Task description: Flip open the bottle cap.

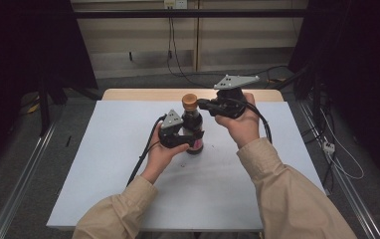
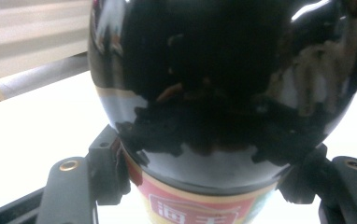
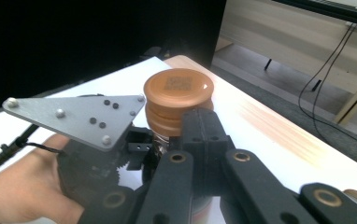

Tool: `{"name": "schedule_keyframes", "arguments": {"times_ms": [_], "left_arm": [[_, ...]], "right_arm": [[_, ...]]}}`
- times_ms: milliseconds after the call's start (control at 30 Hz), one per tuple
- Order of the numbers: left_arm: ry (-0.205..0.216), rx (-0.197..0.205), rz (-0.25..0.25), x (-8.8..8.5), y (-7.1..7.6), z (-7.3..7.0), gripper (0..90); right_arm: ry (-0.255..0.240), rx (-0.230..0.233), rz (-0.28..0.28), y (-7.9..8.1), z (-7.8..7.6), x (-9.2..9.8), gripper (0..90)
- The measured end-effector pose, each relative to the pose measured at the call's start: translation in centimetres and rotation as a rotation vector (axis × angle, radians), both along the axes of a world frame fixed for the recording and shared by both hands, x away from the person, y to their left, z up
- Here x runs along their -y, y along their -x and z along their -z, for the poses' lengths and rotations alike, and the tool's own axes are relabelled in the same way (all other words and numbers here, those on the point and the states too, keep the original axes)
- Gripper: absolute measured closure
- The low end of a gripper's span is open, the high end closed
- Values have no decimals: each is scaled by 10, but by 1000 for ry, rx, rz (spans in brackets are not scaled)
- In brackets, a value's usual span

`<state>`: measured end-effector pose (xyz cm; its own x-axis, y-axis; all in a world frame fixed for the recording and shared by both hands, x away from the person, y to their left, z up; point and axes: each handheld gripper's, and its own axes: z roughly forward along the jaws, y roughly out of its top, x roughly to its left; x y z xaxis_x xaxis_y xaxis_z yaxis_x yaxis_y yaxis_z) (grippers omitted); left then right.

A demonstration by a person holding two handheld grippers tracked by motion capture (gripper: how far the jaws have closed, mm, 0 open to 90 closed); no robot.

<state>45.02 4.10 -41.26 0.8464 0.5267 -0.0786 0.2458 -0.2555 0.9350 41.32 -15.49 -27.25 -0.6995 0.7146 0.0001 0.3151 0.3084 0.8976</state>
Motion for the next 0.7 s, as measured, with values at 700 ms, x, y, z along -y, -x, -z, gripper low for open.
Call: {"name": "schedule_keyframes", "arguments": {"times_ms": [700], "left_arm": [[-25, 28, -12, 8, 5, -1, 311]], "right_arm": [[-45, 85, 4, 13, -20, 10, 900]]}}
